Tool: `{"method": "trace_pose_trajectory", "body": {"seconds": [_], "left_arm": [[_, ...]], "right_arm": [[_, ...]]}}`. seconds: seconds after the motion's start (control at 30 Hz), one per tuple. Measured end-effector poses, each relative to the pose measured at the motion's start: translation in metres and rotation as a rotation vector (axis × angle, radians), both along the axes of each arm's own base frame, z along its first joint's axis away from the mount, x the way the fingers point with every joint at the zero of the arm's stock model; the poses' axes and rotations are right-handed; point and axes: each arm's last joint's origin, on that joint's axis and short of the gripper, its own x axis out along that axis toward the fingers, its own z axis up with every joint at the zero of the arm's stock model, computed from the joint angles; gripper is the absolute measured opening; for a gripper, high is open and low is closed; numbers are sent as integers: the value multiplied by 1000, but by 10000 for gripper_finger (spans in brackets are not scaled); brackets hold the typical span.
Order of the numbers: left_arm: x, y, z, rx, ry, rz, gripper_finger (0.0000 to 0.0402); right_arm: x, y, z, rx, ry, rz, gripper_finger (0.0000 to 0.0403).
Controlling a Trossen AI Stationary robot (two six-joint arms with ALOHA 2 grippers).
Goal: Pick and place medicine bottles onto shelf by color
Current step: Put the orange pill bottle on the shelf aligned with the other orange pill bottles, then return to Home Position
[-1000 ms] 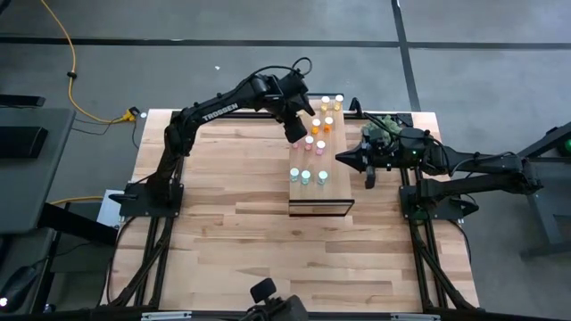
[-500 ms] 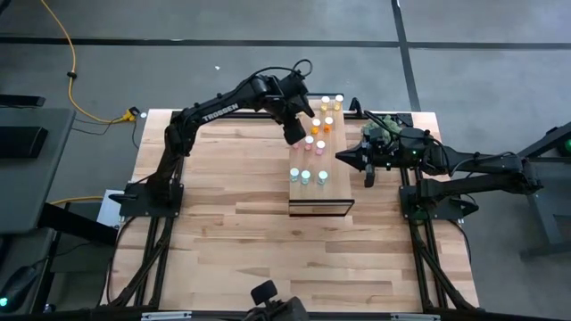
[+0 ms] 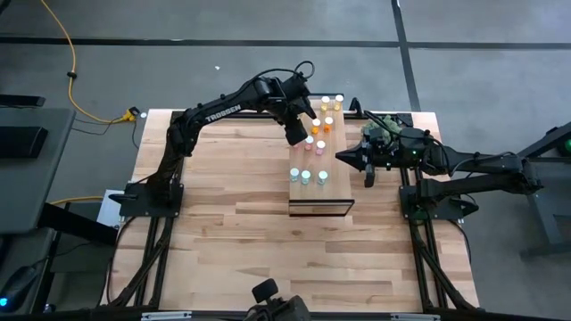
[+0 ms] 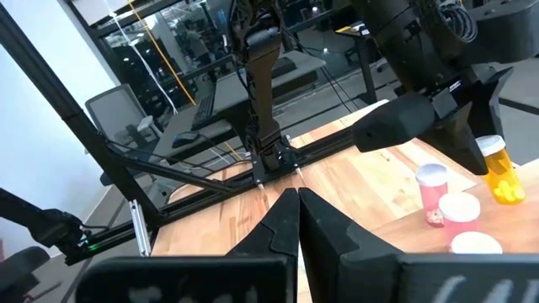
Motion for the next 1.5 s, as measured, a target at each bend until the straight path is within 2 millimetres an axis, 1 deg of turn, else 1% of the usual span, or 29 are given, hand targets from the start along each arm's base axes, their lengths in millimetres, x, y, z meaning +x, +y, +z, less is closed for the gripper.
{"method": "trace_pose_trajectory", "body": {"seconds": [0.47,0.87,1.13,1.43,1.5], "left_arm": [[0,1,0,1,-6,0,155],[4,3,3,11,-56,31,195],[4,2,3,-29,-79,31,225],[5,1,3,-50,-91,22,241],[4,1,6,-51,-99,28,242]], "right_arm": [[0,0,0,19,-2,-1,0],[0,0,0,19,-1,-1,0],[0,0,0,19,-1,-1,0],[0,0,0,19,-1,-1,0],[0,0,0,19,-1,-1,0]]}}
